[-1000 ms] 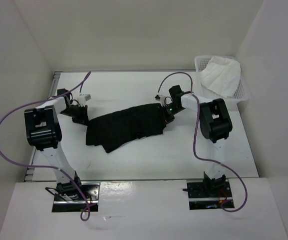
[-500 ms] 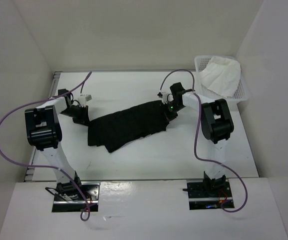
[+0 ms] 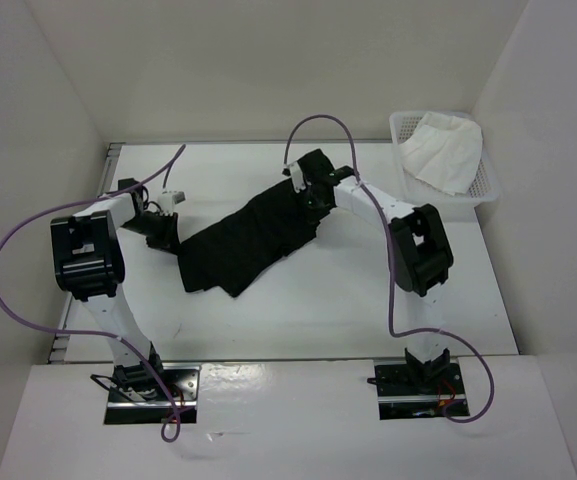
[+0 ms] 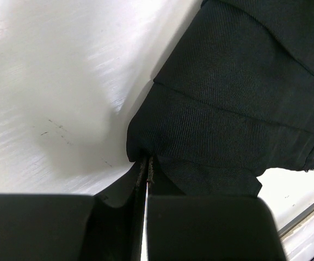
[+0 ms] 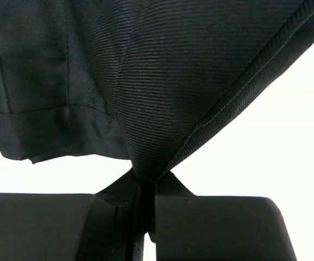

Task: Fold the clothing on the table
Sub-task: Fold the skirt

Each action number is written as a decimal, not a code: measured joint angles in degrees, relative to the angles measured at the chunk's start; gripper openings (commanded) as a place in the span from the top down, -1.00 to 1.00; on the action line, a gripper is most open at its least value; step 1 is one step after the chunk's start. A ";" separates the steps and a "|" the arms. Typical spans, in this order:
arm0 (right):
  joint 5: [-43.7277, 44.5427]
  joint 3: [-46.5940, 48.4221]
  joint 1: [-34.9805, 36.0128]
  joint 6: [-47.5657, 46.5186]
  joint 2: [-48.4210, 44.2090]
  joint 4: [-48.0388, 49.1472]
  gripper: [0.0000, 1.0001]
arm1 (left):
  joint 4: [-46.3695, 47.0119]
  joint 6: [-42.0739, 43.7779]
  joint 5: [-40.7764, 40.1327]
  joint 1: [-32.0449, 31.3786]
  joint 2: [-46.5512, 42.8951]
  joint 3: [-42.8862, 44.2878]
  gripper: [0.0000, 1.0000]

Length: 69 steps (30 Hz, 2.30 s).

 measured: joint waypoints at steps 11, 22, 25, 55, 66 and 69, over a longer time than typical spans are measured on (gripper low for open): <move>10.10 9.70 12.59 0.15 0.81 -4.26 1.00 | -0.31 0.00 -0.42 -0.37 0.00 0.15 1.00; 13.38 24.92 20.28 0.20 9.84 -9.77 1.00 | -0.37 -0.04 -0.39 -0.42 0.00 0.13 1.00; 13.86 28.41 22.36 0.20 12.28 -11.72 1.00 | -0.37 -0.07 -0.39 -0.42 0.00 0.13 1.00; 7.61 59.10 35.56 0.79 31.69 -30.42 1.00 | -0.35 -0.15 1.49 -0.42 -0.02 -0.96 1.00; 5.05 60.70 36.85 0.02 32.20 -31.65 -0.51 | -0.39 -0.13 2.10 -0.42 -0.02 -1.14 1.00; 3.58 63.04 36.85 -0.50 32.74 -31.89 -0.72 | -0.39 -0.09 2.14 -0.42 -0.02 -1.14 1.00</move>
